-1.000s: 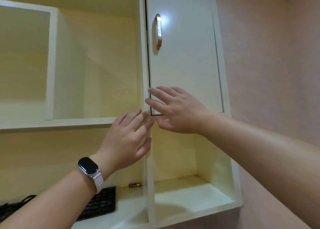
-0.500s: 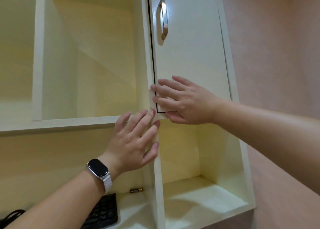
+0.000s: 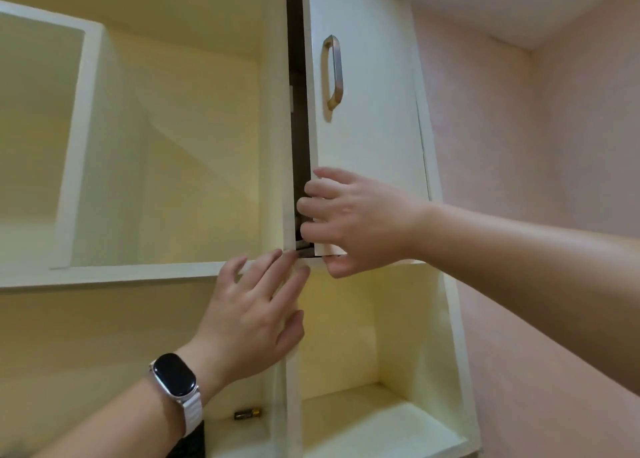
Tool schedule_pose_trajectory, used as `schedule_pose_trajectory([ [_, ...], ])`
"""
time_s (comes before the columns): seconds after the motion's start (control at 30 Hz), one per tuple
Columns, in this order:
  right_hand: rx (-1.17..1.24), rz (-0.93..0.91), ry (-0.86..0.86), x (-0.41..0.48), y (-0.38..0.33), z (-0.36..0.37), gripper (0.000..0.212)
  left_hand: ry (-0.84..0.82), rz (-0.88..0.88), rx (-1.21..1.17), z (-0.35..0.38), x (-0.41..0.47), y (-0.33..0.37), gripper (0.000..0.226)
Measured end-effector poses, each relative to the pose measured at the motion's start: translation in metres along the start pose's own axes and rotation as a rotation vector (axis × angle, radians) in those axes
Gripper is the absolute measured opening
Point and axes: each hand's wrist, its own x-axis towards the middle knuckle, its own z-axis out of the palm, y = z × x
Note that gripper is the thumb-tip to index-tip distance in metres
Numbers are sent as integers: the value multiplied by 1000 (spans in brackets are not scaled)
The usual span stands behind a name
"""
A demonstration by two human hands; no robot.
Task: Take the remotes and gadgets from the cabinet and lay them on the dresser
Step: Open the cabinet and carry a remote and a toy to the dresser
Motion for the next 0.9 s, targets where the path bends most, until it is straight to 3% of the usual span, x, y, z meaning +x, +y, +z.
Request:
schedule_pose_trajectory([
  [0.2, 48, 73, 114, -33, 4, -36, 31, -65, 108, -29, -4, 29, 21, 49],
  [0.37, 82, 109, 165, -61, 8, -58, 21, -141, 121, -18, 6, 42, 27, 48],
  [0.57, 39, 174, 207, -108, 17, -78, 18, -121, 108, -40, 10, 42, 29, 47],
  [0.9, -86, 293, 102, -193, 36, -82, 22, -109, 69, -52, 10, 43, 34, 53],
])
